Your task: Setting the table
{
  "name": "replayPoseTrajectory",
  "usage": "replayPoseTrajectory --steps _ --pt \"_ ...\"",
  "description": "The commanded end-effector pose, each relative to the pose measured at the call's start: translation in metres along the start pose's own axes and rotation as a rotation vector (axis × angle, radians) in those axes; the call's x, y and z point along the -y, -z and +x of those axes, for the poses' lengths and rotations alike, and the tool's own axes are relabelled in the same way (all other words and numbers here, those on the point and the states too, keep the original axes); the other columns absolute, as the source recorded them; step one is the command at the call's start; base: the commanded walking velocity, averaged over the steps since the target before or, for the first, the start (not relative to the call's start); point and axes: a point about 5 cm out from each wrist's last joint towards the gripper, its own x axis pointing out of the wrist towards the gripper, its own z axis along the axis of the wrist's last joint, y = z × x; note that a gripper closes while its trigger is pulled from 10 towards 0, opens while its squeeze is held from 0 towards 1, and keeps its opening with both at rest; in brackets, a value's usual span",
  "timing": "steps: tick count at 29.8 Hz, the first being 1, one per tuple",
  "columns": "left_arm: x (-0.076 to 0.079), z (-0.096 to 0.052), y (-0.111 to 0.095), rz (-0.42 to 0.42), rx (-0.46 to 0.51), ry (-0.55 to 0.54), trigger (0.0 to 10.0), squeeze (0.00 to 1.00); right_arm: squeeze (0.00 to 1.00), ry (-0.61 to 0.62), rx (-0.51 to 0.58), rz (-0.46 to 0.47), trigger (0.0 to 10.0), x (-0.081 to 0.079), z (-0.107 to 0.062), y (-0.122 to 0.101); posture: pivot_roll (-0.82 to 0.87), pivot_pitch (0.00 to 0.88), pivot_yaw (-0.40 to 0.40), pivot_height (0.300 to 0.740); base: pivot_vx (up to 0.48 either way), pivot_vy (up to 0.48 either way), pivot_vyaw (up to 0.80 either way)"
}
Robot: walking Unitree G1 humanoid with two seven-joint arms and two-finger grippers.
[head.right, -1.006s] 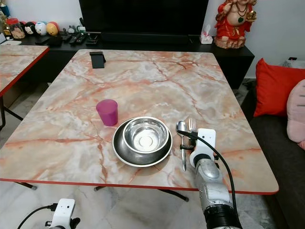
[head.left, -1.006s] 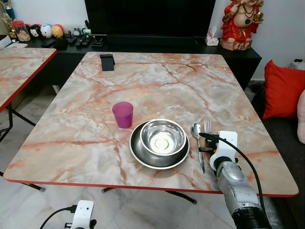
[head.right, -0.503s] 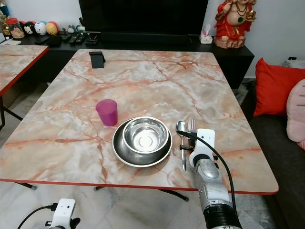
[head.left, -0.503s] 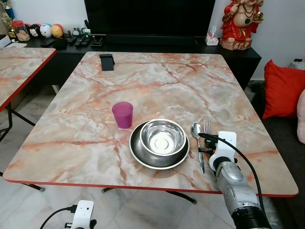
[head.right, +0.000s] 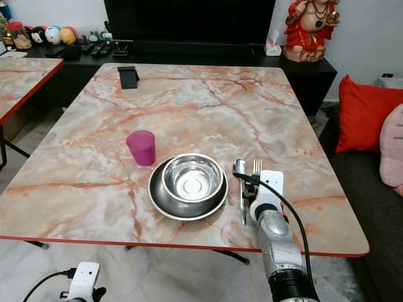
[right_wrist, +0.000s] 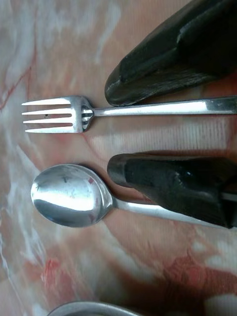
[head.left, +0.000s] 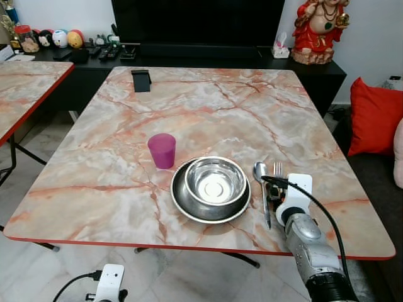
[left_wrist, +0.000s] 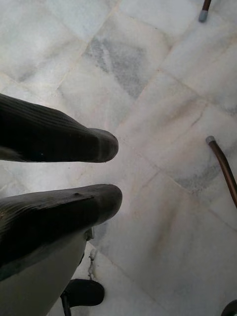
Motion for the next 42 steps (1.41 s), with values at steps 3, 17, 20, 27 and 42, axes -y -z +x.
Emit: replayPoseTrajectory --steps 3,17,20,27,42 --pt "-0.001 0.000 0.001 0.012 0.002 -0.001 10.0 0.00 0.00 0.024 0.037 -0.024 10.0 0.002 0.002 -0.010 0.01 0.000 -0.014 0.740 0.000 0.000 0.00" --pt "0.000 0.000 0.000 0.034 0.003 0.006 10.0 0.00 0.00 0.049 0.180 0.024 10.0 0.003 0.000 -0.033 0.01 0.000 -0.012 0.740 0.000 0.000 0.00" --pt "0.000 0.000 0.000 0.031 0.002 0.006 10.0 0.00 0.00 0.049 0.273 0.048 10.0 0.004 -0.002 -0.049 0.00 0.000 -0.011 0.740 0.000 0.000 0.00" --pt "0.001 0.000 0.001 0.036 0.001 0.011 10.0 0.00 0.00 0.143 0.267 0.030 10.0 0.027 0.000 -0.058 0.00 0.000 -0.011 0.740 0.000 0.000 0.00" --pt "0.001 -0.001 0.002 0.037 -0.004 0.012 10.0 0.00 0.00 0.173 0.049 -0.070 10.0 0.055 0.004 -0.032 0.01 0.000 -0.010 0.740 0.000 0.000 0.00"
